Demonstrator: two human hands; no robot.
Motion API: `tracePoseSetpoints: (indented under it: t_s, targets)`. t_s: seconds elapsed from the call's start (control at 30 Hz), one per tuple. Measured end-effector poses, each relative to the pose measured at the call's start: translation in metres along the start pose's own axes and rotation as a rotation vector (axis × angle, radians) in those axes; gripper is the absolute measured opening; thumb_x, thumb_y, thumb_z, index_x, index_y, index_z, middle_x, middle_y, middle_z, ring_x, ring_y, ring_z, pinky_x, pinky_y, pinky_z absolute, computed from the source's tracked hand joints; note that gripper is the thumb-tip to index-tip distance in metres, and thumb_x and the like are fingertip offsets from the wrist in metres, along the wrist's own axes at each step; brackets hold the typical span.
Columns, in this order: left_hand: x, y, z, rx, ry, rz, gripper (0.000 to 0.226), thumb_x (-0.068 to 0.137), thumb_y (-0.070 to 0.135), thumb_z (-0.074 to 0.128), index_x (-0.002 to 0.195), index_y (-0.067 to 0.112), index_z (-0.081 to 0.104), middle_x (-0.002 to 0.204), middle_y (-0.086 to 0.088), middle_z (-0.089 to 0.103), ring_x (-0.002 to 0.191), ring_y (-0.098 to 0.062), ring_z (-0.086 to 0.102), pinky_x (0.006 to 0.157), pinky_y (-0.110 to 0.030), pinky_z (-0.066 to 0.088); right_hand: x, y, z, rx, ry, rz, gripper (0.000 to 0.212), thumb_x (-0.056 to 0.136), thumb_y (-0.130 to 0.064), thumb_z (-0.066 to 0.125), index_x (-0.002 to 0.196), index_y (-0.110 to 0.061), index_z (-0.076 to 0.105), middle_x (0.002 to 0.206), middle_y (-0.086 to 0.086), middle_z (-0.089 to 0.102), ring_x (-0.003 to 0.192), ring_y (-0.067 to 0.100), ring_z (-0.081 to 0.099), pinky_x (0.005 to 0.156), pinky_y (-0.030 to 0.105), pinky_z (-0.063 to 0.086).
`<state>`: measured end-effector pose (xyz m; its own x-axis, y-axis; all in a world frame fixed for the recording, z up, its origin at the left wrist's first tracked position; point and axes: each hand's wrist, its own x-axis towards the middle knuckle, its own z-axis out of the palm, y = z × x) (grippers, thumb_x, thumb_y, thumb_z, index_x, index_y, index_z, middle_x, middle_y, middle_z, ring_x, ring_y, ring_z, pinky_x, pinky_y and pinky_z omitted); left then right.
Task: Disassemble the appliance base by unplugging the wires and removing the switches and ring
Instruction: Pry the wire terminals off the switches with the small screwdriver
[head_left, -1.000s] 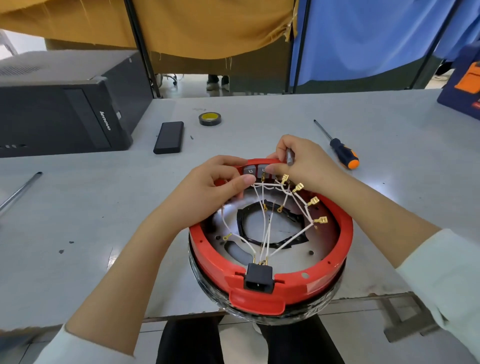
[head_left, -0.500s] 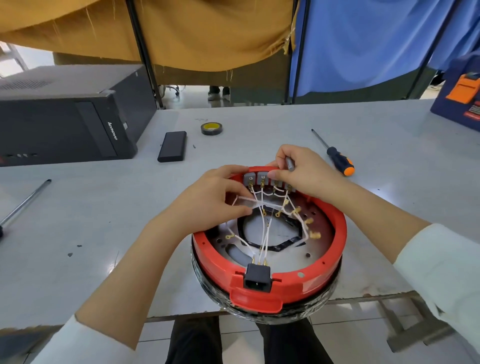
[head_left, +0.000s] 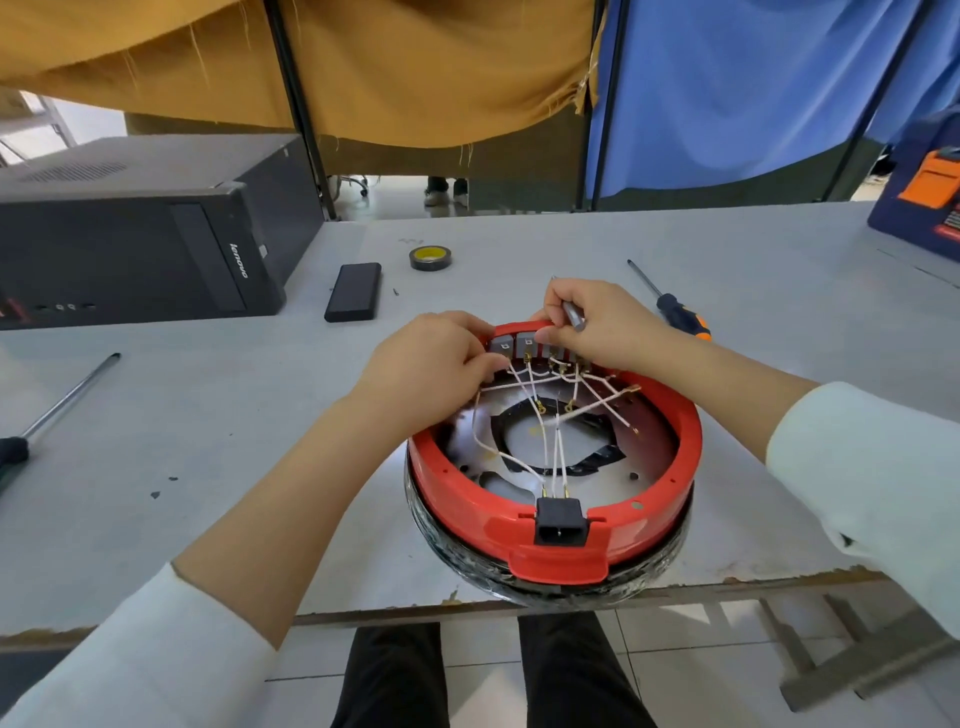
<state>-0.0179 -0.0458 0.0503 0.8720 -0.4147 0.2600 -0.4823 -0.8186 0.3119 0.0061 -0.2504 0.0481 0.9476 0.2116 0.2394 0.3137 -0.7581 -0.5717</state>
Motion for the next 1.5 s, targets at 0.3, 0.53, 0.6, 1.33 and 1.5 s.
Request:
tracePoseSetpoints:
  t_s: [0.3,0.53,0.6,1.33,1.5]
  targets:
    - [0.001,-0.004,0.008,0.101,-0.015,0.081,0.028,0.08,0.048,0.066,0.062,0.027,0.062,0.134,0.007,0.046,0.124,-0.014,0.036,0.091,-0.024,0.031,0.004,0.007,0.003,-0.009,0.011,-0.015,0.032,0.085,-0.017,0.069,0.068,-0.026,0.044,0.097,-0.004,0.069,0.097,0.008,0.063,0.066,0.018,0.046]
    - [0.017,-0.016,0.008,-0.224,-0.052,-0.051,0.05,0.08,0.046,0.067,0.121,0.026,0.047,0.116,0.012,0.055,0.102,-0.008,0.053,0.077,-0.019,0.038,0.016,0.002,0.002,0.091,-0.074,-0.039,0.031,0.085,-0.013,0.069,0.07,-0.023,0.045,0.096,-0.003,0.069,0.069,-0.015,0.059,0.053,0.005,0.041]
    - [0.026,-0.018,0.008,-0.265,-0.123,-0.096,0.062,0.082,0.046,0.066,0.135,0.027,0.039,0.112,0.016,0.051,0.097,-0.005,0.052,0.074,-0.016,0.037,0.019,-0.001,0.003,0.111,-0.09,-0.06,0.027,0.087,-0.02,0.068,0.071,-0.024,0.046,0.088,-0.007,0.067,0.071,-0.014,0.06,0.055,0.005,0.041]
    - [0.046,-0.026,0.021,-0.156,-0.181,-0.076,0.03,0.081,0.061,0.039,0.102,0.043,0.05,0.083,0.015,0.061,0.074,0.0,0.056,0.065,-0.018,0.043,0.009,0.004,-0.001,0.709,0.199,0.052,0.03,0.093,-0.024,0.06,0.069,-0.016,0.043,0.041,0.002,0.049,0.03,0.009,0.034,0.034,0.012,0.026]
    - [0.045,-0.025,0.023,-0.096,-0.176,-0.058,0.033,0.08,0.063,0.033,0.103,0.044,0.046,0.087,0.016,0.059,0.079,-0.003,0.055,0.067,-0.025,0.042,0.004,0.004,-0.003,0.572,0.307,0.009,0.04,0.086,-0.025,0.07,0.058,-0.02,0.043,0.036,-0.004,0.047,0.032,0.015,0.034,0.037,0.015,0.028]
